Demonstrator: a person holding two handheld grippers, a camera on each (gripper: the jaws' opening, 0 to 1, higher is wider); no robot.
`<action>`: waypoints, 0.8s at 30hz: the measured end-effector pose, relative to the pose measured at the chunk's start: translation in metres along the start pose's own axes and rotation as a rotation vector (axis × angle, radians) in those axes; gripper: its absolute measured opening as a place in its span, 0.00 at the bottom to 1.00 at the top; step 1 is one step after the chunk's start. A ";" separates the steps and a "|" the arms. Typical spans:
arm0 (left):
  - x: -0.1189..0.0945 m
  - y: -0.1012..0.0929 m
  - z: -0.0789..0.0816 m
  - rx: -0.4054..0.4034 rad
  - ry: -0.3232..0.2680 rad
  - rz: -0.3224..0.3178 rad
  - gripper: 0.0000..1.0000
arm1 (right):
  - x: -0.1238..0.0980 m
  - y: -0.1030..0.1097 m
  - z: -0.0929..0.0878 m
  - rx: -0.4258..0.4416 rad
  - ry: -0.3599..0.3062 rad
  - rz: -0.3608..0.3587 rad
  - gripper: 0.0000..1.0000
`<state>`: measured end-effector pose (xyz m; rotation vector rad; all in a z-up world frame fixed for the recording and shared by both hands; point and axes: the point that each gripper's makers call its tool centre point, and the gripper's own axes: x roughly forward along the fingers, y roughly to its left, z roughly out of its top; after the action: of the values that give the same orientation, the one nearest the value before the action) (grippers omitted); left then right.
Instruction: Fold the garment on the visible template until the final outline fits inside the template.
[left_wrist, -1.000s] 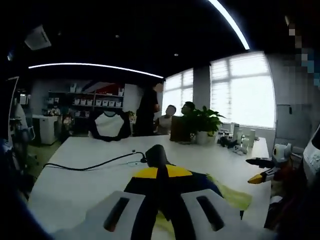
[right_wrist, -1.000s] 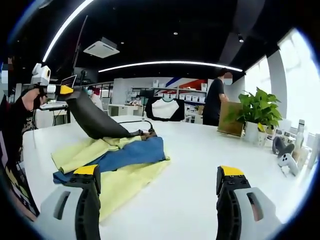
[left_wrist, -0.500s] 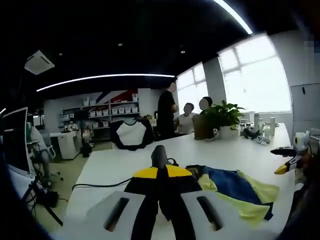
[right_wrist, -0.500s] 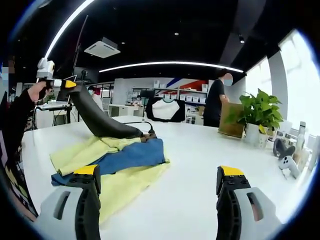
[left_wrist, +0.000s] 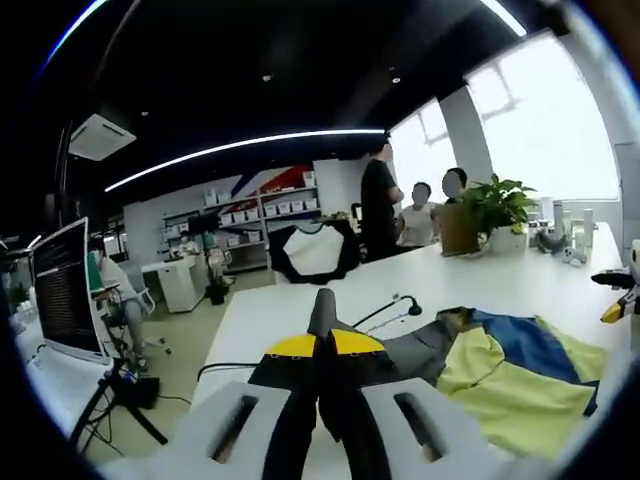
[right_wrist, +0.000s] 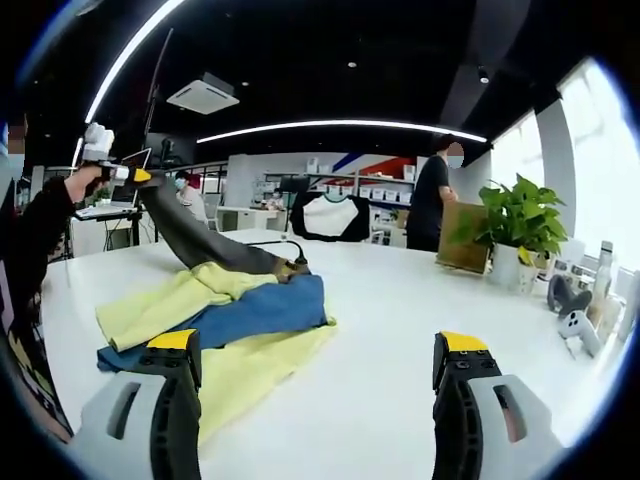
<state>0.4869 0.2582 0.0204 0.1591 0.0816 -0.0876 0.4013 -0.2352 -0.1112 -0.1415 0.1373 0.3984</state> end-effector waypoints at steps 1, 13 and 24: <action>0.001 0.004 -0.003 0.003 0.010 0.012 0.02 | 0.000 0.000 0.000 -0.001 0.000 0.001 0.99; 0.023 0.053 -0.066 0.006 0.152 0.146 0.02 | 0.002 -0.002 -0.002 0.000 0.008 0.002 0.99; 0.040 0.073 -0.122 0.079 0.290 0.202 0.02 | 0.001 -0.007 -0.007 0.006 0.021 -0.013 0.99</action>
<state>0.5241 0.3469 -0.0915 0.2573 0.3504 0.1345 0.4039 -0.2421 -0.1177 -0.1411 0.1581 0.3836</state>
